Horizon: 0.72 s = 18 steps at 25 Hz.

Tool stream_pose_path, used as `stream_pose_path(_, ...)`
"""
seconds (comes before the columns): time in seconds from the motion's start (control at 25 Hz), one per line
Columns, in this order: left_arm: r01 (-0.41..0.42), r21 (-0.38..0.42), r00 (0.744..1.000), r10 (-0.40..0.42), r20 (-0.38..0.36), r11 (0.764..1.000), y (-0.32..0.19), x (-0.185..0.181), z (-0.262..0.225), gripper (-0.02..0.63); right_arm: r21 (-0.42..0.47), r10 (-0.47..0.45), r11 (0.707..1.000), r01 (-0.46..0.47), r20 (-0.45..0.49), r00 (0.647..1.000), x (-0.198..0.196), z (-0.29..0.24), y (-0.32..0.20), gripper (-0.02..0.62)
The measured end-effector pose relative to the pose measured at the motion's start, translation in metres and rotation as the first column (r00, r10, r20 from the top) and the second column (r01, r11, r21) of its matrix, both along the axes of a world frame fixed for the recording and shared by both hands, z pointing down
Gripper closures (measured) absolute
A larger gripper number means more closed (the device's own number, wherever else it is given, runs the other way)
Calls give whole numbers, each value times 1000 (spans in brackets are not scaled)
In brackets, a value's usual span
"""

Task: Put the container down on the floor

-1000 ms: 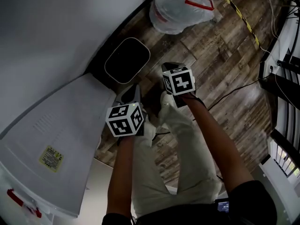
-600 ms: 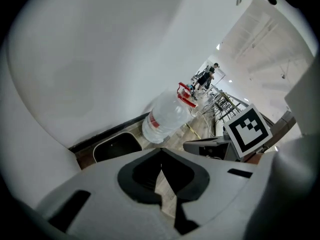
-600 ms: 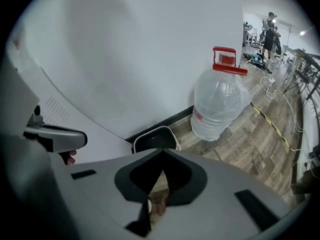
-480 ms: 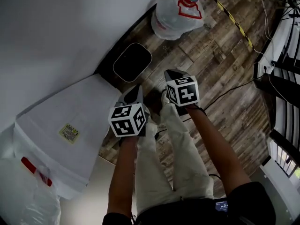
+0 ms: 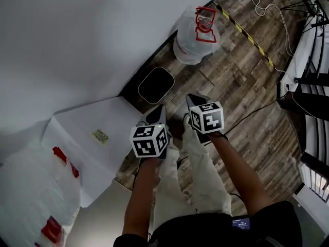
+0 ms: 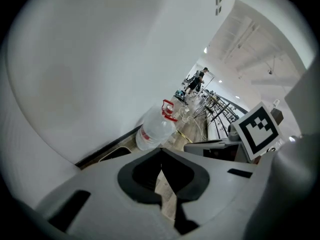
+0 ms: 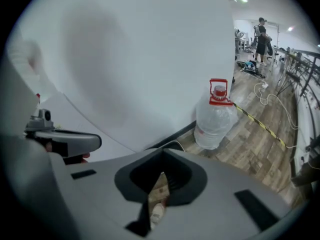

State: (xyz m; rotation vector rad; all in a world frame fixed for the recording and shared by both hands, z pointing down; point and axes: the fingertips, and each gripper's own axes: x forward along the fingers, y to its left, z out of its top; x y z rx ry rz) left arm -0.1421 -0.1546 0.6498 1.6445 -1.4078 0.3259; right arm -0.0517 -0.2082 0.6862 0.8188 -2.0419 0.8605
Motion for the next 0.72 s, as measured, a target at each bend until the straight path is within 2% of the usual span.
stream_pose_path(0.28, -37, 98, 999, 34, 36, 995, -18, -4, -76, 588, 70, 26, 997, -31, 70, 997, -8, -83, 1, 566)
stream_pose_path(0.52, -67, 198, 997, 57, 54, 978, -34, -1, -149, 589, 143, 37, 988, -53, 117, 992, -10, -148, -5, 566)
stream_pose_path(0.72, -86, 226, 994, 68, 84, 970, -37, -2, -191, 588, 189, 49, 979, -75, 141, 989, -12, -197, -13, 566)
